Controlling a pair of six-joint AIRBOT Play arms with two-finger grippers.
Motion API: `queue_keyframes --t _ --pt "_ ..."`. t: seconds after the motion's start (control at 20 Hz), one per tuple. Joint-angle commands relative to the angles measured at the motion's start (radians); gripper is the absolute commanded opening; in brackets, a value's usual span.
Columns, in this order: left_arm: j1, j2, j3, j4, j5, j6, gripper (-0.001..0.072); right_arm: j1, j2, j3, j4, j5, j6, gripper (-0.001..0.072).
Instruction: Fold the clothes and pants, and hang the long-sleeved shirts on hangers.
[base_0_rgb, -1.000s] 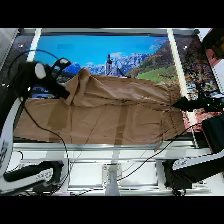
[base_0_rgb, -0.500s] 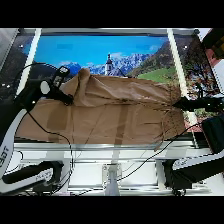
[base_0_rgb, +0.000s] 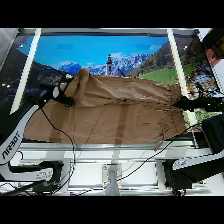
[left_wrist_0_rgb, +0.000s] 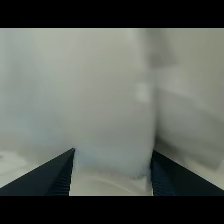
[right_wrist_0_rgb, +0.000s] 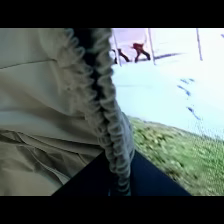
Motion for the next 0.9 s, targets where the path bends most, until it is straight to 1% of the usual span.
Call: queue_keyframes --t 0.0,0.05,0.1,0.2,0.35,0.5,0.6,0.7,0.75,0.85 --pt "0.023 0.013 0.002 0.089 0.009 -0.109 0.0388 0.0 -0.001 0.0 -0.001 0.0 0.001 0.0041" --pt "0.022 0.027 0.003 0.088 0.009 -0.109 0.0186 0.0 -0.001 0.0 -0.001 0.0 0.001 0.0041" --pt "0.022 0.045 0.008 0.089 0.011 -0.107 0.0009 -0.001 -0.001 0.0 -0.001 0.0 0.001 0.0041" --pt "0.023 0.076 0.029 0.099 0.022 -0.105 0.0012 -0.001 -0.001 0.0 -0.001 0.0 0.001 0.0041" --pt "0.023 0.132 0.072 0.155 0.02 -0.105 0.0012 0.0 -0.001 0.0 -0.001 0.001 0.002 0.0041" --pt "0.023 0.233 0.116 0.186 -0.009 -0.104 0.0011 0.0 -0.001 0.0 -0.001 0.008 0.003 0.0041" --pt "0.027 0.315 0.144 0.177 -0.062 -0.04 0.001 0.0 -0.001 0.0 -0.001 0.009 0.003 0.0041" --pt "0.03 0.388 0.185 0.149 -0.189 -0.014 0.0009 0.0 -0.001 0.0 -0.001 0.009 0.003 0.004" --pt "0.039 0.416 0.196 0.128 -0.253 0.026 0.0009 0.0 -0.001 0.0 -0.001 0.009 0.003 0.0041" --pt "0.087 0.437 0.197 0.088 -0.309 0.092 0.0008 0.0 -0.001 0.0 -0.001 0.01 0.003 0.0041"
